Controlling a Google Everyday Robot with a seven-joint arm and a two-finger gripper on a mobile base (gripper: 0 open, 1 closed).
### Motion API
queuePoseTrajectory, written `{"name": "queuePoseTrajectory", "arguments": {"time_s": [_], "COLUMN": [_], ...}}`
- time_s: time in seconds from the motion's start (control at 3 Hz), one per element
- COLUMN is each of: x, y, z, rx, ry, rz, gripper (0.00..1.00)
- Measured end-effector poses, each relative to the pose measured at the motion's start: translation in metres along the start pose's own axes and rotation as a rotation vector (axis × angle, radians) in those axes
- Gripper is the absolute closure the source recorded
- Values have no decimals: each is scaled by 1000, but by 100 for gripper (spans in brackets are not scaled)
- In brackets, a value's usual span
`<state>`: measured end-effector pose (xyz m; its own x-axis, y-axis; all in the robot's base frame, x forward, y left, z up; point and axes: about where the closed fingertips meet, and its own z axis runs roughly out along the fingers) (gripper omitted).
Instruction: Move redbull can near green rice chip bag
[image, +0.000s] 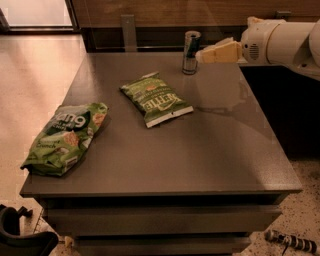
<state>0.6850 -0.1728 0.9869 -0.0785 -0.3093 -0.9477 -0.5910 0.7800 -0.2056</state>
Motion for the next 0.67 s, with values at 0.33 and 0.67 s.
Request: {"name": "queuePoseTrajectory", "arguments": {"time_s": [0.33, 0.67], "x": [9, 20], "y": [-1, -3], "z": [17, 60], "rx": [2, -21], "ry": [10, -18], "rz": [21, 69], "gripper": [0, 0]}}
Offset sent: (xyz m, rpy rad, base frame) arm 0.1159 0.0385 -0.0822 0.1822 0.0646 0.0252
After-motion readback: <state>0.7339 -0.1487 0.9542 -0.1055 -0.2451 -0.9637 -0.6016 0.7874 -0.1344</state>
